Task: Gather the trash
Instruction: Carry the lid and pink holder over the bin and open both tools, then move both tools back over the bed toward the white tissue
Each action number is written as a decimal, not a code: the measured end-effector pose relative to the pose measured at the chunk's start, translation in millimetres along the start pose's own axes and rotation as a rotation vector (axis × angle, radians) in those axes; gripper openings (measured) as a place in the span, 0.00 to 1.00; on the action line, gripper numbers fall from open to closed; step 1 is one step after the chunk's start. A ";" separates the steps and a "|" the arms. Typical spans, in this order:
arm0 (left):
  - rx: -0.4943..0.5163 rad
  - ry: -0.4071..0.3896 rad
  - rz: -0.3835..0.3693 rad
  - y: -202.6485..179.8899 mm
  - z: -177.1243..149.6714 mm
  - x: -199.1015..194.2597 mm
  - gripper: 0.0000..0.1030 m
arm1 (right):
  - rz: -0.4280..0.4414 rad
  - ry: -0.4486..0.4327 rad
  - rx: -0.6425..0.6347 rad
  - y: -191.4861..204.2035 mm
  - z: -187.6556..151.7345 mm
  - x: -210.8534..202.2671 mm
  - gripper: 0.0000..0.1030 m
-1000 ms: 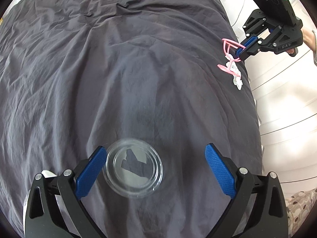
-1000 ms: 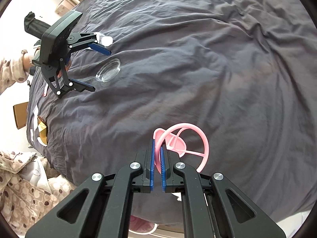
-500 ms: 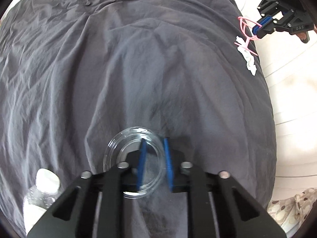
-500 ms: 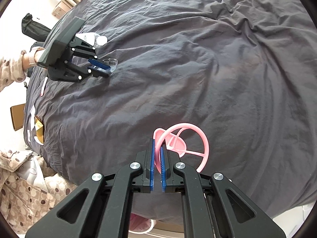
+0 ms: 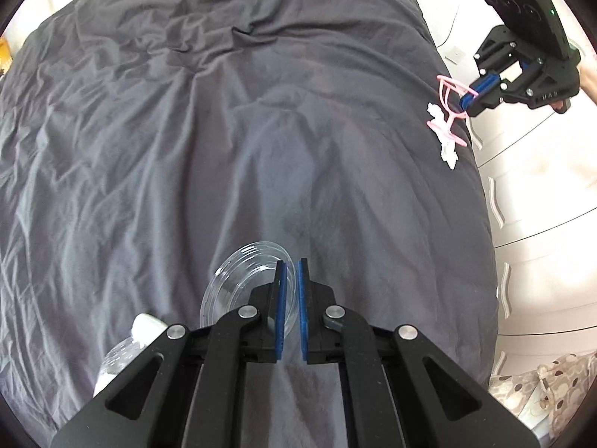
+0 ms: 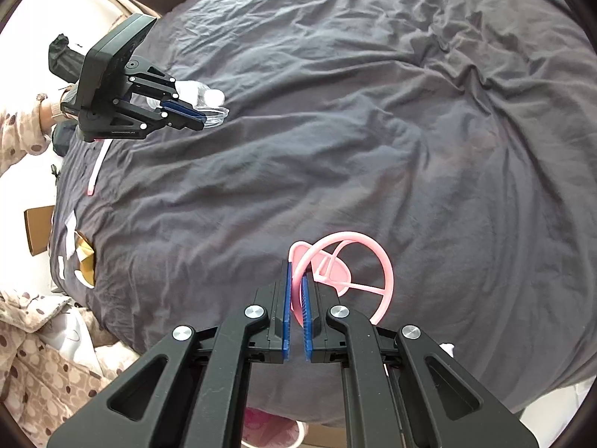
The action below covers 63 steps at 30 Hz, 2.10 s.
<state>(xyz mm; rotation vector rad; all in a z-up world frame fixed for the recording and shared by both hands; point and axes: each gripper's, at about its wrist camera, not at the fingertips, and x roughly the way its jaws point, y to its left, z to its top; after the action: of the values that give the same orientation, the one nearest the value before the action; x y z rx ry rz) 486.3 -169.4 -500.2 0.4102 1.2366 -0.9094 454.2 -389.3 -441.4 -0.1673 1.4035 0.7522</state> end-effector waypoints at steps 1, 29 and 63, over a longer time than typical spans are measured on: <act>0.004 -0.004 -0.003 -2.4 -0.1 -3.4 0.06 | -0.003 -0.006 -0.002 6.5 -0.7 -1.3 0.04; 0.602 0.017 -0.301 -407.8 -65.7 -34.3 0.06 | -0.113 -0.021 0.363 223.9 -410.3 -51.2 0.04; 0.572 0.024 -0.235 -540.6 -81.7 8.1 0.95 | -0.283 -0.057 0.304 198.8 -479.4 -42.4 0.88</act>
<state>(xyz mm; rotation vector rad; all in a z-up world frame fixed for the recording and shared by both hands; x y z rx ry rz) 15.4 -437.8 -427.9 0.7384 1.0448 -1.4696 -52.9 -507.3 -433.0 -0.1021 1.3858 0.3033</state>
